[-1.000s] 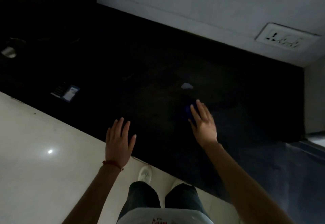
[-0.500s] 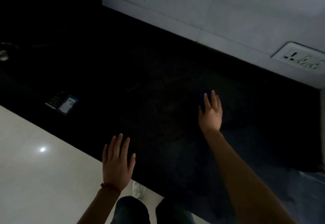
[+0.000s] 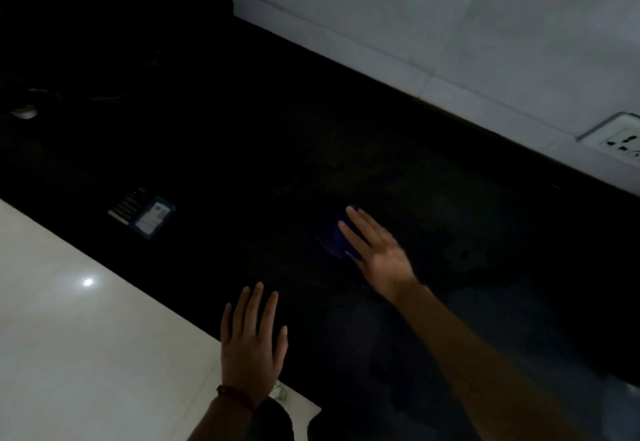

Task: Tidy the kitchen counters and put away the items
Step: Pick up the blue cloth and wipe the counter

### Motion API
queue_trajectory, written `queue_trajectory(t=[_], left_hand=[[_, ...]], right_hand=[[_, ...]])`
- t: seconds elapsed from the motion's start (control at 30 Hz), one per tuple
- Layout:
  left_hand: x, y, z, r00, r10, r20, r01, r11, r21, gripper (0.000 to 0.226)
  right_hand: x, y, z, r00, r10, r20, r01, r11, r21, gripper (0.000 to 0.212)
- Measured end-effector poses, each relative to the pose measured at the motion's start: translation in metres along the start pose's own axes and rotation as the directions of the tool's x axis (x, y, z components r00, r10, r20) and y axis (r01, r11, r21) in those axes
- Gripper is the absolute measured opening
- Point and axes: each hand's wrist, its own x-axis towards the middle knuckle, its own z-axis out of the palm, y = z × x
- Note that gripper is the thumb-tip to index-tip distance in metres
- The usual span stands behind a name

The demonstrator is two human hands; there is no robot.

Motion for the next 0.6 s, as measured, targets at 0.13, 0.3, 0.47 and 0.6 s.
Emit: queue_trajectory(t=[0.13, 0.3, 0.47, 0.6], left_hand=[[0.013, -0.016, -0.006, 0.999, 0.043, -0.001, -0.043, 0.999, 0.004, 0.055], [0.05, -0.051, -0.025, 0.995, -0.045, -0.092, 0.047, 0.999, 0.011, 0.058], [0.064, -0.07, -0.029, 0.994, -0.015, -0.107, 0.02, 0.998, 0.054, 0.06], [0.064, -0.067, -0.03, 0.993, -0.032, -0.118, 0.035, 0.999, 0.02, 0.061]], right_hand=[[0.046, 0.011, -0.007, 0.857, 0.496, -0.138, -0.489, 0.868, 0.083, 0.051], [0.079, -0.062, 0.024, 0.995, 0.089, -0.043, -0.084, 0.99, 0.11, 0.07], [0.115, -0.029, 0.014, 0.98, 0.186, -0.068, -0.183, 0.982, 0.046, 0.055], [0.138, -0.071, 0.026, 0.946, 0.318, -0.067, -0.307, 0.942, 0.134, 0.052]])
